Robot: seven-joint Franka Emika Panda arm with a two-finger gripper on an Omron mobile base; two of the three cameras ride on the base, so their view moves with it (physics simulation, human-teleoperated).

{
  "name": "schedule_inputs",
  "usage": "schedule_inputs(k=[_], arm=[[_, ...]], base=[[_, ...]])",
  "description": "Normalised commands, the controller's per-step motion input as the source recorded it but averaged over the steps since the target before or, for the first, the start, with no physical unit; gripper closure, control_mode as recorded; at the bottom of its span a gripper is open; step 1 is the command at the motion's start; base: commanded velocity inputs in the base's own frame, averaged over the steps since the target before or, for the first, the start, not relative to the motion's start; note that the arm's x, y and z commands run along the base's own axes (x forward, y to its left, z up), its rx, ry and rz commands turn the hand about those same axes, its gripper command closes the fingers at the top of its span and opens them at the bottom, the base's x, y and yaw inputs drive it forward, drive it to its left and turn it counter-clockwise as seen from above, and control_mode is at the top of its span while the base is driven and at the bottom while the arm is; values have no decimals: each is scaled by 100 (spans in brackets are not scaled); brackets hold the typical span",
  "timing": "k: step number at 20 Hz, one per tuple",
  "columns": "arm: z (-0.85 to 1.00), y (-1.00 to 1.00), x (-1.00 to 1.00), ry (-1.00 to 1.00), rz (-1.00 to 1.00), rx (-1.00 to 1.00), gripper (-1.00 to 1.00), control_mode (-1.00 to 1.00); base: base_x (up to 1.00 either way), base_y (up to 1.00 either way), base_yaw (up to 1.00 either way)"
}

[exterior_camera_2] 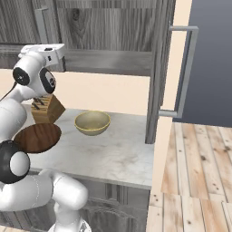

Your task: Open the cabinet. Pick the bowls from the counter and place them in the cabinet. Then close the cabinet.

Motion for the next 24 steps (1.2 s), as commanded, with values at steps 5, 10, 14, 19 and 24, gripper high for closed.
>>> schedule_inputs(k=[5,10,14,19,24], arm=[[0,10,18,0,-2,0,100,-100],[0,0,0,0,0,0,100,-100],[0,1,-4,9,0,0,100,-100],[0,28,-36,28,0,-4,100,-100],[-7,61,-80,14,0,-10,100,-100]], base=[[0,0,0],[0,0,0],[0,0,0],[0,0,0],[0,0,0]])
